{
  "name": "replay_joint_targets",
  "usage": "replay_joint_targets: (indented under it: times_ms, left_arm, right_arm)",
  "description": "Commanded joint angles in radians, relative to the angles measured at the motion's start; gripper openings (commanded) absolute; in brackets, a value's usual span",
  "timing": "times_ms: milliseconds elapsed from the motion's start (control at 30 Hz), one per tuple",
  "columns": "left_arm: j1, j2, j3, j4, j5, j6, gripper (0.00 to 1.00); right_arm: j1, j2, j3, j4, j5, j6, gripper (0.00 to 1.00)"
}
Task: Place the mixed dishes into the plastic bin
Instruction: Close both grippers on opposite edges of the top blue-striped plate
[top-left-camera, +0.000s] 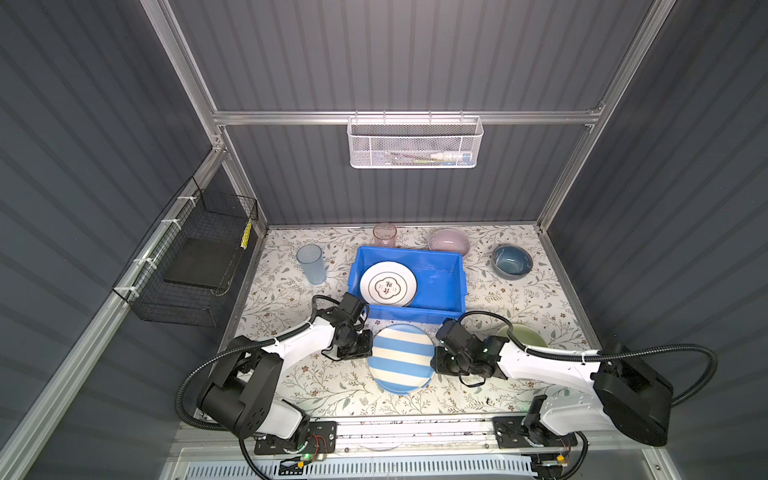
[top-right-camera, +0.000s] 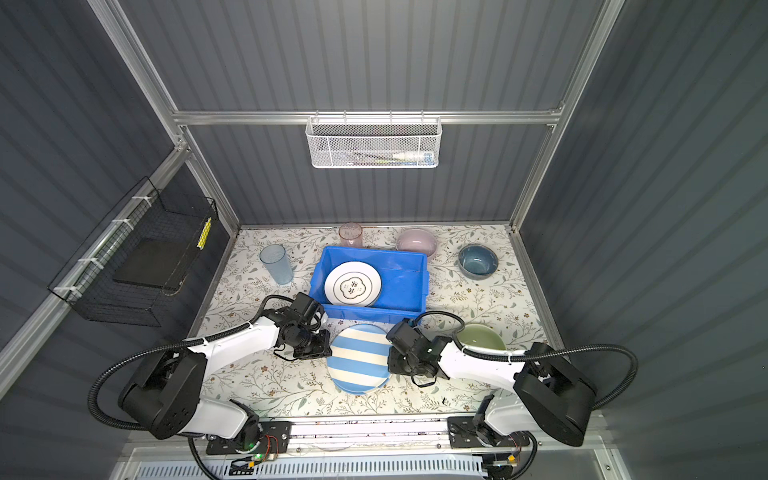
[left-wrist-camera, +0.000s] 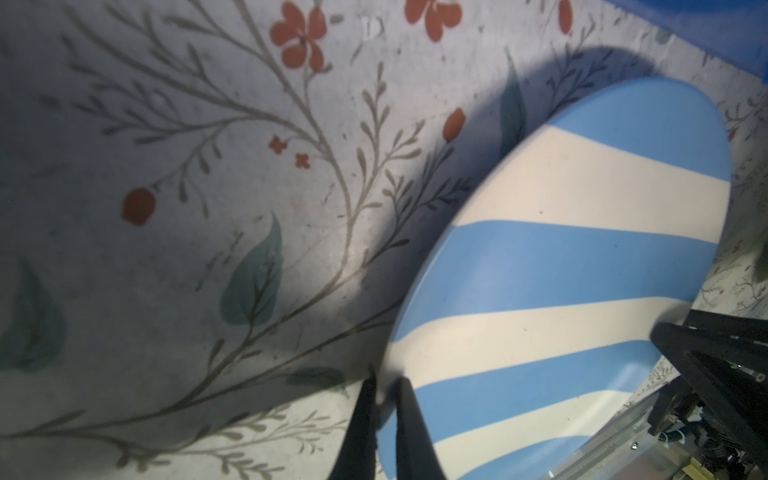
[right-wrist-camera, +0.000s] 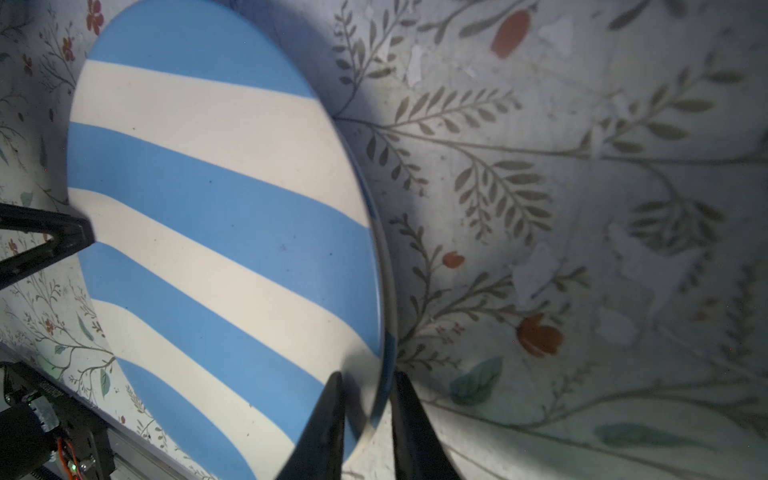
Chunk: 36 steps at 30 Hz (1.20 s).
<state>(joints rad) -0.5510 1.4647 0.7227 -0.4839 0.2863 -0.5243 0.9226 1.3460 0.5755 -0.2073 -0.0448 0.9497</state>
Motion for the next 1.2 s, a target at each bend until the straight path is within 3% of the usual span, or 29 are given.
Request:
replay_joint_targets:
  times_ms: [0, 833, 1000, 1167]
  left_arm:
    - [-0.005, 0.069, -0.040, -0.037, -0.094, 0.010, 0.07]
    - [-0.009, 0.088, -0.045, -0.031, -0.097, 0.015, 0.06]
    - [-0.009, 0.089, -0.049, -0.028, -0.095, 0.018, 0.06]
    - [-0.009, 0.085, -0.061, -0.027, -0.089, 0.020, 0.05]
  right_arm:
    - [-0.001, -0.013, 0.017, -0.052, 0.017, -0.027, 0.25]
    - [-0.005, -0.008, 0.054, -0.066, 0.004, -0.055, 0.20]
    - [-0.018, -0.030, 0.002, 0.051, -0.046, -0.032, 0.20]
    - [-0.046, -0.107, -0.118, 0.290, -0.106, 0.036, 0.18]
